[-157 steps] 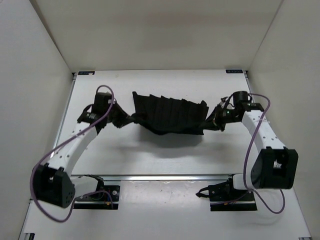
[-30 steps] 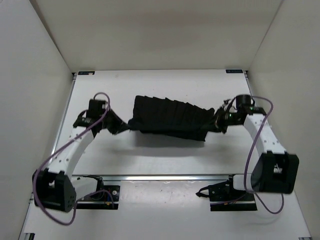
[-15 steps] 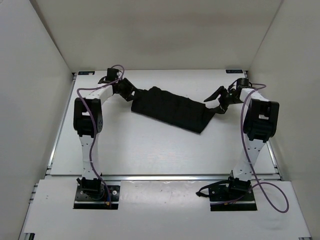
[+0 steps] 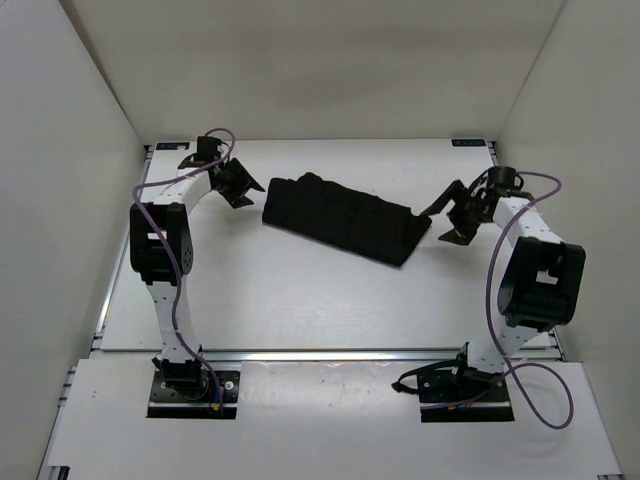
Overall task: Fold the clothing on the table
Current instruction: Fold the skirt
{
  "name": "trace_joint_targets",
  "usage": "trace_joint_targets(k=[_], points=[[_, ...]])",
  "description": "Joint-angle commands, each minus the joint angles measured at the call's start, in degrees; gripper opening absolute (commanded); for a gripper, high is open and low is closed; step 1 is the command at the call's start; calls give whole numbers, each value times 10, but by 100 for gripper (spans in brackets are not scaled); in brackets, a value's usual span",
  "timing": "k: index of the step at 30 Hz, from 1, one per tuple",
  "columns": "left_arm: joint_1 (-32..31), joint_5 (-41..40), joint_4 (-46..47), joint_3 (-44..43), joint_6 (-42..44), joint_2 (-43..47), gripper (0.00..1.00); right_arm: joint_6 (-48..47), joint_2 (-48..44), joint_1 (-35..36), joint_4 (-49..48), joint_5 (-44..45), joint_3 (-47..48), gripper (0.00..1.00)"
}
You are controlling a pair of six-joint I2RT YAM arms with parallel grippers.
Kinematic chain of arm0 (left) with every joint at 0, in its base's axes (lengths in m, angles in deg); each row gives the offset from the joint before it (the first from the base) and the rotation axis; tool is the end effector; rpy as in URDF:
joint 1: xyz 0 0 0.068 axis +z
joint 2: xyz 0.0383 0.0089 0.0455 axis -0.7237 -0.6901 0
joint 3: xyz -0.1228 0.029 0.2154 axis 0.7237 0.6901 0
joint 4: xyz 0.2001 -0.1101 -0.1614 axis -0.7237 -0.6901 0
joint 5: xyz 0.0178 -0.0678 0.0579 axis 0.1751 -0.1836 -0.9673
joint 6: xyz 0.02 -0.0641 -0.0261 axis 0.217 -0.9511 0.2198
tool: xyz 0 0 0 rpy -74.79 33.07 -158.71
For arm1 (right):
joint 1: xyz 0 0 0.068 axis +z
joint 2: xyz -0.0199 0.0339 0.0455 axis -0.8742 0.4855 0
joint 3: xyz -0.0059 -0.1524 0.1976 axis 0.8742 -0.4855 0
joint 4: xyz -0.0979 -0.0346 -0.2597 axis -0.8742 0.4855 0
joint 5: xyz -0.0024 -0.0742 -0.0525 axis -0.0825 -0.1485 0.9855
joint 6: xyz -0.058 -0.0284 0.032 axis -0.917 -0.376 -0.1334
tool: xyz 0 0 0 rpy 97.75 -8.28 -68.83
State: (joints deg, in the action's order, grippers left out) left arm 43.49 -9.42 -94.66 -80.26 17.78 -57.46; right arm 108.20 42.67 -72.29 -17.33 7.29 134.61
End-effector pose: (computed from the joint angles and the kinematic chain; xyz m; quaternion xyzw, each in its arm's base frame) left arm 0.4767 -0.0449 0.1450 -0.2975 0.8972 -0.2702 0.1833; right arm 0.3754 -0.0441 0.1727 0.2873 0.8901 0.2986 0.1898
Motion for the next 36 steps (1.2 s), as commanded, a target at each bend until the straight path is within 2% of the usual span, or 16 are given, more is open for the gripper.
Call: trace_joint_targets(k=[1,6,9,12,13,14,15,16,17,18,19,20,28,30,33,36], points=[[-27,-51,-18,37,24,39,62,27,-50,29,-34,41,-89,80],[-54,-103,8,51,19,26,61,116,-80,88,-148,51,-206,77],[-62,-111,-7,20,28,-7,60,152,-63,107,-186,56,-227,77],[-78,-121,-15,-3,27,-21,53,179,-32,109,-217,64,-229,75],[-80,-127,-13,1,33,-25,46,188,-22,111,-230,66,-226,73],[-88,-129,-9,3,29,-25,29,190,-8,109,-239,64,-219,69],[-91,-133,-8,6,33,-24,17,199,-3,108,-245,64,-217,66],[-92,-130,-2,20,36,-22,0,197,7,109,-259,60,-211,55],[-94,-130,-3,29,36,-17,0,198,13,102,-263,62,-206,50],[-98,-129,-4,31,40,-14,0,198,19,96,-267,60,-199,39],[-100,-123,-6,48,45,-3,0,195,27,89,-274,54,-195,10],[-101,-125,-9,76,51,19,0,188,32,84,-266,44,-186,0],[-167,-95,62,289,7,179,0,32,-11,-21,-110,34,-167,0],[-193,-92,97,314,-14,187,0,-16,-2,-38,-58,41,-123,0],[-218,-89,112,311,-37,168,0,-104,5,-26,56,91,-29,0],[-237,-89,136,304,-53,153,0,-139,8,28,132,151,77,0]])
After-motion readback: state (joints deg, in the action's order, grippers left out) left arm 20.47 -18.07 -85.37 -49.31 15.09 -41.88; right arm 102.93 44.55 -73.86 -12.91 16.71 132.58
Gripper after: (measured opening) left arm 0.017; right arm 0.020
